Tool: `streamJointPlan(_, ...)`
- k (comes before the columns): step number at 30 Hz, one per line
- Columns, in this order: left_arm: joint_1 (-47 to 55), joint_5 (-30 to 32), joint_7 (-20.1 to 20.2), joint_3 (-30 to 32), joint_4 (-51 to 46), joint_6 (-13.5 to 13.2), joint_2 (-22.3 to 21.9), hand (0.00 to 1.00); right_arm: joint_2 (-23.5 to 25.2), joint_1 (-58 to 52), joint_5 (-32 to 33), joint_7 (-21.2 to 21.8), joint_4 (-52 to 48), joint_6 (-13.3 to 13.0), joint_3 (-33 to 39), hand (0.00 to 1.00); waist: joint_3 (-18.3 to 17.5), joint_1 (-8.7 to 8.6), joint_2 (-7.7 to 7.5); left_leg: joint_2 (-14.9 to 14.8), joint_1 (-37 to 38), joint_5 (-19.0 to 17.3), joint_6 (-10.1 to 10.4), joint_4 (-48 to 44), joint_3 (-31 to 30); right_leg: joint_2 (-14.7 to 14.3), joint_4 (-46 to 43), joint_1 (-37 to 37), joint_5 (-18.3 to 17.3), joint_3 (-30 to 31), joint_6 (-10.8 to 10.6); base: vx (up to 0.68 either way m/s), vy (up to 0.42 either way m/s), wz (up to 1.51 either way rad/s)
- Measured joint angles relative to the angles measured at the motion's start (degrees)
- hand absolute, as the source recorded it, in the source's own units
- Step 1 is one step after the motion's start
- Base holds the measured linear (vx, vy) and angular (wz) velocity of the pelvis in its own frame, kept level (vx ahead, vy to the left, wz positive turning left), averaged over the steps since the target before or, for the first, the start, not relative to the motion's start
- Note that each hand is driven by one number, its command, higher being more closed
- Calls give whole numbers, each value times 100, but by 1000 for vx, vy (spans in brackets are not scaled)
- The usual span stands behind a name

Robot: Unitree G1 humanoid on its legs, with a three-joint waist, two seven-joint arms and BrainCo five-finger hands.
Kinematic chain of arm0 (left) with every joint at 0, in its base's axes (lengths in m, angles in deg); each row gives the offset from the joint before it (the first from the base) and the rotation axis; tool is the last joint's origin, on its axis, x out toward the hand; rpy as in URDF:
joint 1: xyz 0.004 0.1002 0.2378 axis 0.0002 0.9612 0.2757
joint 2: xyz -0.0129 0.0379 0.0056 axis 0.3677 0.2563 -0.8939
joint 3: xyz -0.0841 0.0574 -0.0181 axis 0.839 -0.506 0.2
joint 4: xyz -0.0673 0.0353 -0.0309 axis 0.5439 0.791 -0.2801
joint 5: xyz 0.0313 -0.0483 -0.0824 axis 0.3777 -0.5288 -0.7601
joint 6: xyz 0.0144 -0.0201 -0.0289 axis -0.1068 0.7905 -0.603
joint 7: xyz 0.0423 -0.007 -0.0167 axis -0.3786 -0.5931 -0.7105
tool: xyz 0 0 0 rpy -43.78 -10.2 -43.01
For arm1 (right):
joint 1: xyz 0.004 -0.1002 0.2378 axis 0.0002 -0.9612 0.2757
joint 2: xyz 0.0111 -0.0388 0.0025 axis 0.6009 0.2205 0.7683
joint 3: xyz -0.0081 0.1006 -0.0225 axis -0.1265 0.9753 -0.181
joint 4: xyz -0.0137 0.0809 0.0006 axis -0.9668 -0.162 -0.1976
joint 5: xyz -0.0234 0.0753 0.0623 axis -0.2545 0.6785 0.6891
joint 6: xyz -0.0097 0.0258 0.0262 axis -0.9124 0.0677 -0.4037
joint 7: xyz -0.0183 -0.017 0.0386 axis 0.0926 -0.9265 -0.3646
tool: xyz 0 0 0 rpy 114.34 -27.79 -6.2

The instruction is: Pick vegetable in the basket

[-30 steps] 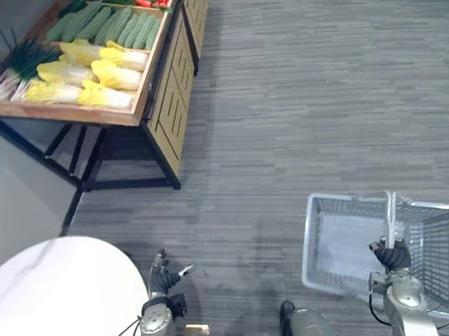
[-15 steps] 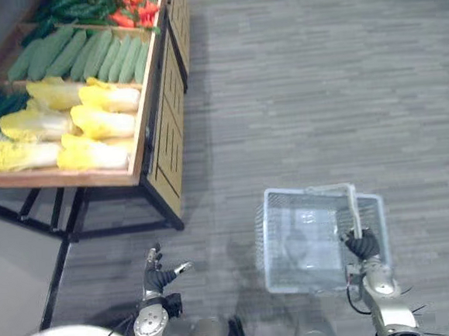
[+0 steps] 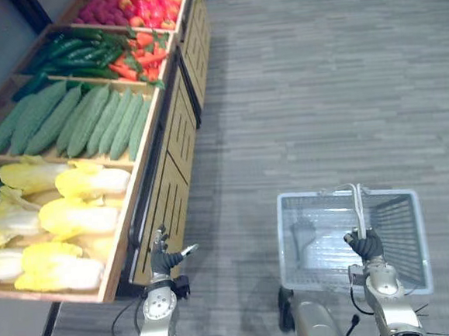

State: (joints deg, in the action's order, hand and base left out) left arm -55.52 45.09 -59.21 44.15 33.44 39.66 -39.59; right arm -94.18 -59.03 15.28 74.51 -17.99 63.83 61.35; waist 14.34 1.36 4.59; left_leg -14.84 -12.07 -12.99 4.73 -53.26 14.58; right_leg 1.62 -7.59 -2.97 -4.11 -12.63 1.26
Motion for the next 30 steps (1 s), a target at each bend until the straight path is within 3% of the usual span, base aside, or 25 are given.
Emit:
streamJointPlan(2,-39,98,-99,120,-145,1,-8,0,-85,11,8,-4,2,-2,100,100,11,92,-12,81,-263,-39,-66,1128,338,153,6,-209,-157,14,-226,412,160,-10)
streamJointPlan(3,-64,227,-199,197,-273,4,-28,0,-158,-39,15,-18,2,-6,149,100,2,81,6,179,-324,105,-41,1963,611,291,-1,-414,-311,-74,-400,427,189,33)
streamJointPlan(4,3,306,-306,253,-548,-2,-102,0,-247,-159,33,-30,28,-32,191,100,-84,67,144,210,-264,734,-671,2764,1170,267,-41,-605,-505,-183,-608,549,272,68)
streamJointPlan(5,-90,391,-406,336,-657,-17,-100,0,-220,-178,49,-57,218,-31,199,100,-136,43,-27,447,-100,700,-843,2969,1273,483,-41,-695,-614,-283,-660,383,192,78)
streamJointPlan(7,-178,511,-569,494,-966,-14,-146,0,-212,-145,53,-93,392,-35,202,100,-214,87,-198,828,-131,696,-950,3180,1309,744,56,-729,-599,-516,-705,378,198,80)
streamJointPlan(8,-131,627,-687,643,-1184,-5,-213,0,-195,-54,45,-98,541,-32,200,100,-212,112,-203,968,-97,566,-1153,3171,1208,820,88,-874,-515,-667,-839,460,219,78)
streamJointPlan(10,-102,874,-856,737,-1303,-1,-322,0,-164,-84,34,-94,728,-30,201,100,-200,103,-222,1236,186,412,-1237,3319,1044,992,-394,-1064,-500,-884,-934,361,181,95)
streamJointPlan(11,-75,988,-920,736,-1307,2,-352,0,-148,-127,33,-90,814,-27,201,100,-207,98,-209,1381,398,398,-1237,3483,840,1150,-1079,-966,-503,-966,-962,395,207,126)
streamJointPlan(12,-30,1167,-1004,734,-1369,22,-341,0,-103,-150,28,-89,921,-26,208,100,-217,75,-199,1589,694,396,-1234,3759,481,1449,-2378,-605,-322,-949,-1180,315,133,110)
streamJointPlan(13,4,1200,-1047,734,-1427,26,-330,0,-79,-174,28,-86,954,-26,208,100,-225,55,-217,1652,800,395,-1233,3848,339,1560,-2973,-388,-417,-875,-1174,301,96,142)
streamJointPlan(14,45,1340,-1145,737,-1494,43,-307,0,-37,-247,33,-84,956,-30,208,100,-235,-39,-218,1739,924,397,-1235,3958,-43,1567,-3664,-30,-704,-748,-973,303,-5,154)
streamJointPlan(15,132,1465,-1220,732,-1604,49,-258,0,12,-259,39,-84,959,-36,200,100,-246,-58,-237,1789,1029,415,-1227,4041,-321,1513,-3831,282,-878,-596,-925,303,-15,158)
streamJointPlan(17,209,1599,-1314,704,-1660,73,-234,0,64,-251,43,-85,957,-66,201,100,-271,-40,-291,1861,1148,417,-1226,4085,-644,1408,-3656,599,-1061,-375,-878,282,-41,115)
streamJointPlan(19,203,1638,-1340,440,-1724,126,-241,0,168,-380,55,-87,908,-118,200,100,-279,-59,-302,1898,1315,399,-1195,4037,-1369,981,-3223,970,-1255,332,-612,311,-143,160)
streamJointPlan(21,205,1713,-1328,228,-1842,135,-285,0,298,-503,187,-106,738,-152,220,100,-287,-64,-355,1873,1283,299,-1048,3780,-1948,631,-2773,1199,-1257,1032,-579,263,-255,166)
streamJointPlan(22,215,1746,-1324,189,-1867,138,-297,0,334,-517,229,-109,683,-158,227,100,-290,-53,-388,1867,1260,241,-1001,3664,-1978,588,-2601,1235,-1245,1199,-568,222,-303,172)
streamJointPlan(23,238,1765,-1281,170,-1905,142,-266,0,409,-565,288,-127,636,-169,228,100,-334,-42,-516,1868,1119,2,-839,3303,-1948,585,-2062,1210,-924,1406,-465,110,-270,148)
streamJointPlan(24,283,1819,-1271,182,-2044,137,-204,0,517,-655,344,-185,651,-162,275,100,-385,-42,-767,1860,917,-373,-704,2966,-1774,728,-1716,1135,-639,1450,-809,104,-308,139)
streamJointPlan(27,491,1847,-1223,174,-1979,219,-318,0,380,-904,355,-98,624,-114,194,100,-495,121,-608,1325,816,-463,-483,2842,-1657,424,-1550,1038,-661,1038,-598,128,-351,53)
streamJointPlan(30,415,1848,-1102,183,-1968,253,-405,0,395,-898,393,-52,545,-113,132,100,-586,181,-537,1115,768,-286,-209,3172,-1642,356,-1313,985,-591,727,-479,65,-202,36)
